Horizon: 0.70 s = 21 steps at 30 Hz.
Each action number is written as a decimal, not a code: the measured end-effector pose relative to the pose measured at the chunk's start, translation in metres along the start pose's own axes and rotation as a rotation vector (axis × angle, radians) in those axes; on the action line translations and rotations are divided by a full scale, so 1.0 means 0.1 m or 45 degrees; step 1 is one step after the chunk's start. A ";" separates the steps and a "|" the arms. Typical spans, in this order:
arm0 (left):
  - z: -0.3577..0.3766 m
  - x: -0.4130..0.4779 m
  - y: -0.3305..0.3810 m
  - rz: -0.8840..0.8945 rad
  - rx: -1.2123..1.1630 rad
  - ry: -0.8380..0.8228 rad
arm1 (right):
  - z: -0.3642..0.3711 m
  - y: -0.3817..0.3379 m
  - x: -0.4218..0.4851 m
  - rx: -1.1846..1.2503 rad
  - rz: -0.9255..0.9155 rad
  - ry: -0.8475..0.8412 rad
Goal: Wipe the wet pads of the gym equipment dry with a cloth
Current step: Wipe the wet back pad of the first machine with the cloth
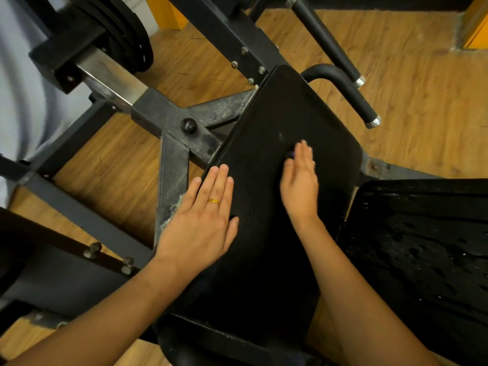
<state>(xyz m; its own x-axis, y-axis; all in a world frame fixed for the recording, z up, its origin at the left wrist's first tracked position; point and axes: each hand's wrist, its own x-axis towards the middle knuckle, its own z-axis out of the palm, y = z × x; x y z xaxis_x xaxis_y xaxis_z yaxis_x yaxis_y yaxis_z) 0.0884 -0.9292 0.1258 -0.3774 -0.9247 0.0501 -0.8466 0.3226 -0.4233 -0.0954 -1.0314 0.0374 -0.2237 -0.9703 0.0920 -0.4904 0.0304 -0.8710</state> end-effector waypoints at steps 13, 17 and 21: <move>0.00 0.00 0.00 0.007 0.007 0.028 | 0.06 -0.21 -0.29 -0.052 -0.047 -0.106; 0.01 0.00 0.00 0.008 0.000 0.030 | 0.08 -0.22 -0.40 -0.059 -0.114 -0.105; 0.03 0.00 0.00 0.001 -0.003 0.045 | 0.03 -0.21 0.17 -0.073 -0.077 -0.058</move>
<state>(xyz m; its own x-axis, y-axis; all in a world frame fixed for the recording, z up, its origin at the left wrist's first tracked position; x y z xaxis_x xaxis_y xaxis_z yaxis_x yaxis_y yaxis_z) 0.0895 -0.9302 0.1231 -0.3912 -0.9167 0.0813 -0.8470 0.3241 -0.4215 -0.0870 -1.0494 0.0558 -0.1543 -0.9807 0.1204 -0.5495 -0.0161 -0.8354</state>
